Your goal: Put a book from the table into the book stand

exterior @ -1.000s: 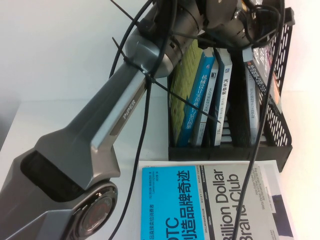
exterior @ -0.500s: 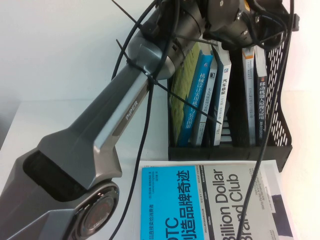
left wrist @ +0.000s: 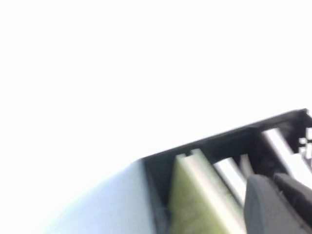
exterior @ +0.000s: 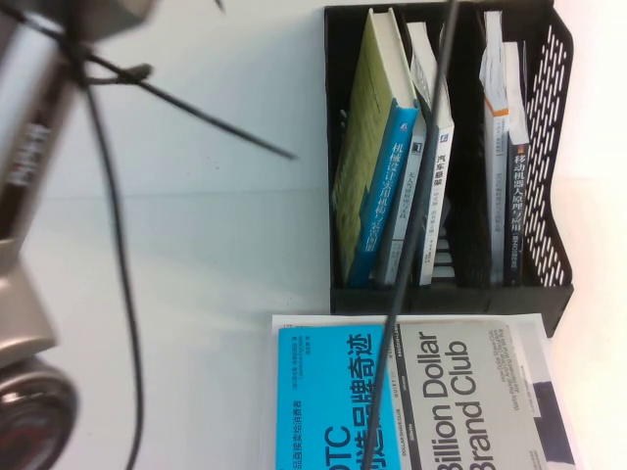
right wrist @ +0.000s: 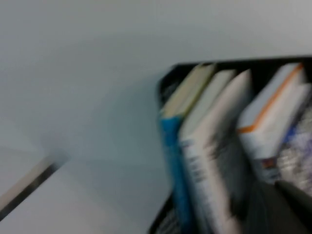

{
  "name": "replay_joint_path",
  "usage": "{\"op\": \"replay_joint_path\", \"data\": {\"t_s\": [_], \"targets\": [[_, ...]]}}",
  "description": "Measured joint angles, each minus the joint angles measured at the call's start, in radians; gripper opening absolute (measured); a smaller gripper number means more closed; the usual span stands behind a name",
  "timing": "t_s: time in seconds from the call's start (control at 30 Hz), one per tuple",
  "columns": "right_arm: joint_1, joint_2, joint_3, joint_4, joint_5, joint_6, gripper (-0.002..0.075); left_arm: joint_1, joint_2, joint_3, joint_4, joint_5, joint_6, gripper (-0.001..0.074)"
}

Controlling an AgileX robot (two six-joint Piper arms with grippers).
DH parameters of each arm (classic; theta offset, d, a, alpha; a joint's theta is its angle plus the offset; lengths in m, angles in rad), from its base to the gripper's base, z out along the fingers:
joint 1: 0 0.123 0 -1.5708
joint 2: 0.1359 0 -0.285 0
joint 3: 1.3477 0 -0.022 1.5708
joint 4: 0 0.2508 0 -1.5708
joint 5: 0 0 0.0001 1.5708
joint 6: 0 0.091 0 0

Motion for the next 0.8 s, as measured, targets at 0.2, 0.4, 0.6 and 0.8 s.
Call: {"op": "replay_joint_path", "data": {"t_s": [0.2, 0.4, 0.6, 0.8], "targets": [[0.0, 0.0, 0.009, -0.543, 0.549, 0.394, -0.0001, 0.0, -0.138, 0.006, 0.03, 0.113, 0.089, 0.0001], [0.0, 0.0, 0.016, -1.054, 0.712, 0.83, -0.0001, 0.0, -0.323, 0.189, -0.1, 0.113, 0.193, 0.0001], [0.0, -0.002, 0.016, -1.496, 0.654, 1.204, -0.0001, 0.0, -0.522, 0.579, -0.146, 0.113, 0.203, 0.0001], [0.0, -0.002, 0.016, -1.956, 0.573, 1.536, -0.0001, 0.0, -0.745, 0.99, -0.134, 0.062, 0.152, 0.0001]]}}
